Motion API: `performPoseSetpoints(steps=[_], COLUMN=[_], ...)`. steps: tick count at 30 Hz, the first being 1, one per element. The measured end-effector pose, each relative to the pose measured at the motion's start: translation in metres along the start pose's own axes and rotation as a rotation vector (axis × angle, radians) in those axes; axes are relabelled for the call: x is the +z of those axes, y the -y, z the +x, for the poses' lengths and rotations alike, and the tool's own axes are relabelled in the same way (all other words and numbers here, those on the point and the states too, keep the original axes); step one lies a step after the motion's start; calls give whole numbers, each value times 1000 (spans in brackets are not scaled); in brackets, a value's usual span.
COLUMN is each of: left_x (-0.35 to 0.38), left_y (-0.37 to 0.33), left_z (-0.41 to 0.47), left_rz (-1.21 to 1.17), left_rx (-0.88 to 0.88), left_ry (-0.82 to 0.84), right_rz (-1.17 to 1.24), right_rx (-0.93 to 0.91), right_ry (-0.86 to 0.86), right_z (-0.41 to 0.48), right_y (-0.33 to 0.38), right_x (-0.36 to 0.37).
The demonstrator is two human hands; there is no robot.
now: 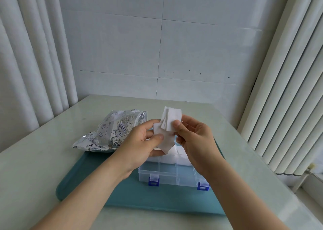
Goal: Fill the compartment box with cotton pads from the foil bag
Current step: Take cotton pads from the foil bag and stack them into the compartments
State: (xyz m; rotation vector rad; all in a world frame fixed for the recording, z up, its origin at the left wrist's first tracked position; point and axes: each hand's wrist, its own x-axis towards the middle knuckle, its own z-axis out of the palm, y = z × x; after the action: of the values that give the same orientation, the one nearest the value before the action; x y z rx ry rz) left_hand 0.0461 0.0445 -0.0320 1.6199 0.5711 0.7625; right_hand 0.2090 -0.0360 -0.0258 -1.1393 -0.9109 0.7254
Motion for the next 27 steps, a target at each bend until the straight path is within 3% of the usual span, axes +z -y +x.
performPoseSetpoints(steps=[8,15,19,27], left_x=[0,-2,-1,2], left_y=[0,8,1,-6], left_z=[0,2,0,1], left_rz=[66,116,162,-108], left_rx=[47,91,170,79], left_ry=[-63,-167,-206,-129], right_rz=[68,151,95,-117], right_rx=[47,-12,-3,-78], right_ry=[43,-33,-15,22], right_z=[1,5,5,-5], right_y=[4,8,8,11], right_x=[-4,-8,-11,-2])
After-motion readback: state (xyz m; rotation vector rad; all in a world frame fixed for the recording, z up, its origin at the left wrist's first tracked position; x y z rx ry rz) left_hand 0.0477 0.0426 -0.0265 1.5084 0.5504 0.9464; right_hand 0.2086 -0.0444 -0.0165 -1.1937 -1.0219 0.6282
